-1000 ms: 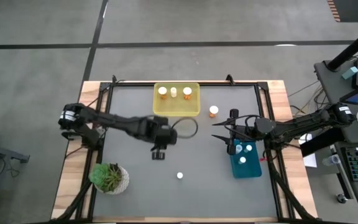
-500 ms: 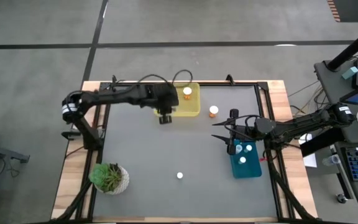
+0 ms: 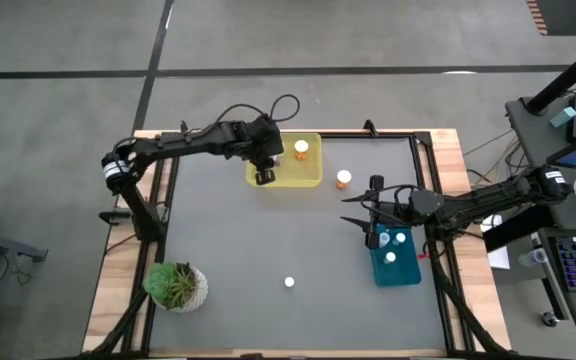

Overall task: Pick and place medicine bottles into bin by pill shape (circle, oval)
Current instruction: Put the blue pill bottle into the yellow bin

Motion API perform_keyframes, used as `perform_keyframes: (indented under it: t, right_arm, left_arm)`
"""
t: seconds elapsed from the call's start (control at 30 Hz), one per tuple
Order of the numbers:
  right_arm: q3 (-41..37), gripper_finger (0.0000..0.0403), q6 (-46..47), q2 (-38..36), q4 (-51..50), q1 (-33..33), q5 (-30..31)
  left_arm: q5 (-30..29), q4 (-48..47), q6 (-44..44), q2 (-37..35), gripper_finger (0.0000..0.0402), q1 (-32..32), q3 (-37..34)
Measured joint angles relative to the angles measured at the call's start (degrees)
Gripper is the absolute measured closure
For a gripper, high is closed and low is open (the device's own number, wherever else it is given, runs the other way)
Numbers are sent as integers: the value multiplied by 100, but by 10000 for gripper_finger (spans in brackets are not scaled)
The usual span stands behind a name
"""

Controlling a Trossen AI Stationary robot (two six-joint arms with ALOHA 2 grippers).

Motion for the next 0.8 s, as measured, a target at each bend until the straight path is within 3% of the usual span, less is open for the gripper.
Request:
perform_keyframes:
  t: [0.37, 0.53, 0.8]
  right_arm:
    - [7, 209, 5, 0, -81, -83, 2]
    - [7, 209, 20, 0, -192, -107, 2]
    - [7, 209, 66, 0, -210, -129, 2]
  left_arm:
    - [-92, -124, 604, 987, 307, 210, 561]
    - [-448, -297, 776, 1125, 307, 231, 586]
    - [-484, -640, 873, 1237, 308, 267, 579]
